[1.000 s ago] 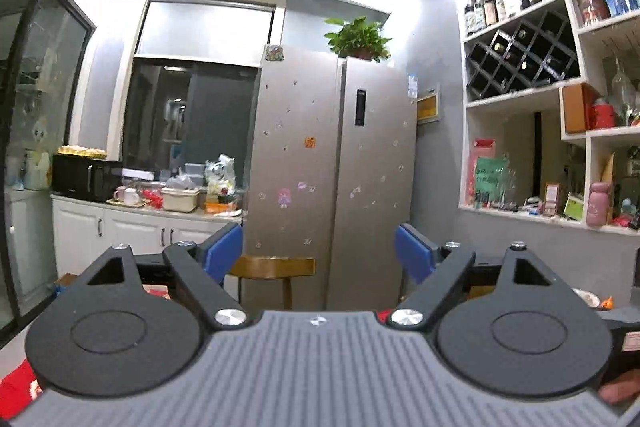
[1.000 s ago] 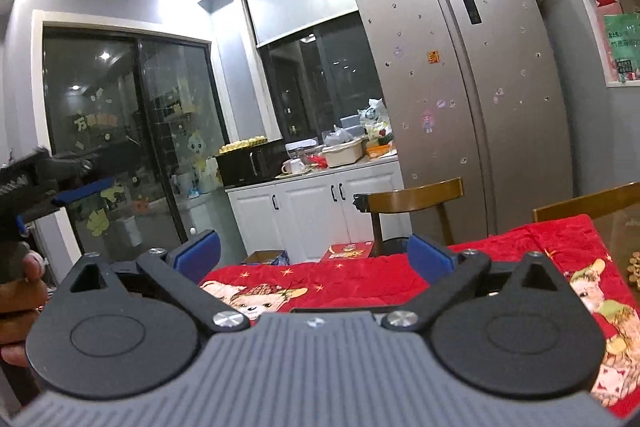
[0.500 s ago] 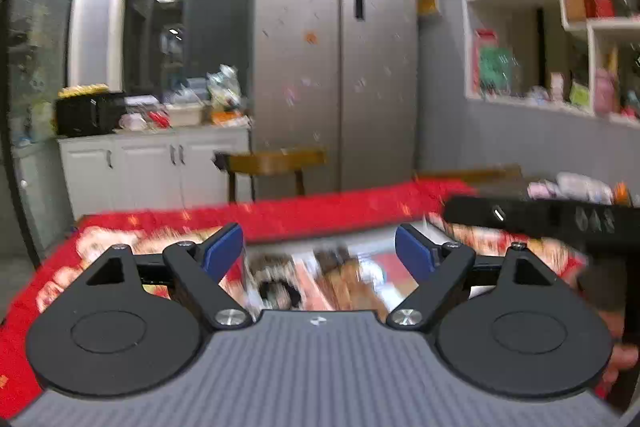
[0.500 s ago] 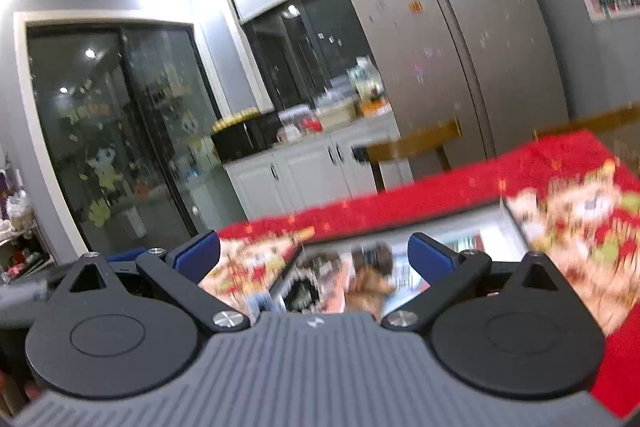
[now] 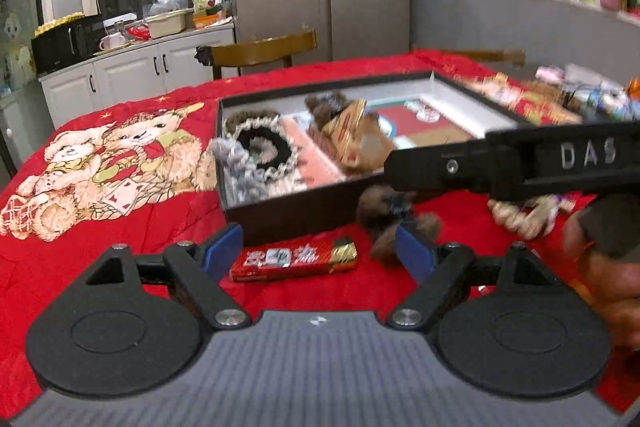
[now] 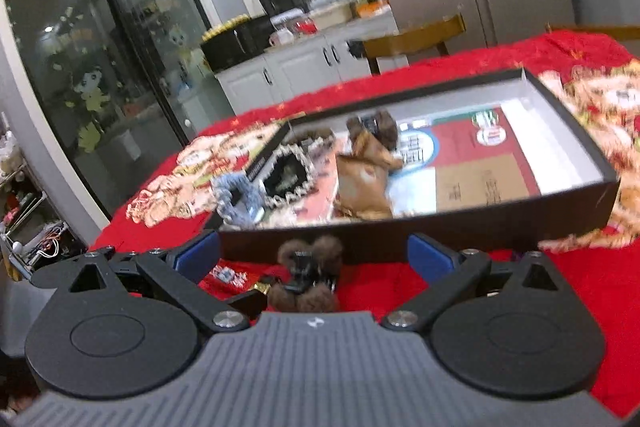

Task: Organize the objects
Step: 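Grasp the red printed tube with the left tool while the right tool grasps another pom-pom clip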

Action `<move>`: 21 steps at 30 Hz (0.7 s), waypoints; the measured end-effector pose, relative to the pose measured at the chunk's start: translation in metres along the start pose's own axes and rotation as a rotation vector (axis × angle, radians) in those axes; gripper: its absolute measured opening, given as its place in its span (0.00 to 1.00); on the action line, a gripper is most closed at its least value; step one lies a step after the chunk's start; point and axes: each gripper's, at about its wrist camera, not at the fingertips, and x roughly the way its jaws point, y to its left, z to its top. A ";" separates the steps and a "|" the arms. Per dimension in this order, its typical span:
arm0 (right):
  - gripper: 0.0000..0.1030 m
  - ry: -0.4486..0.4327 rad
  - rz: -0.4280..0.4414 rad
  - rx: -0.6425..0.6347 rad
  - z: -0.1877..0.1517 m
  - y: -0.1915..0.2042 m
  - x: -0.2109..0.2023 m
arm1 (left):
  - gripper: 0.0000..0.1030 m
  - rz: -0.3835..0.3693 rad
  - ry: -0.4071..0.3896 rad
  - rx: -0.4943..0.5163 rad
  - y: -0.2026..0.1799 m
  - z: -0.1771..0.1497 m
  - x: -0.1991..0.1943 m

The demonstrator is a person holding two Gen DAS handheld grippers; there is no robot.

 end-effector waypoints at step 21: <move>0.91 0.066 -0.020 -0.047 -0.014 0.005 0.030 | 0.82 0.043 0.100 -0.096 0.020 -0.004 0.029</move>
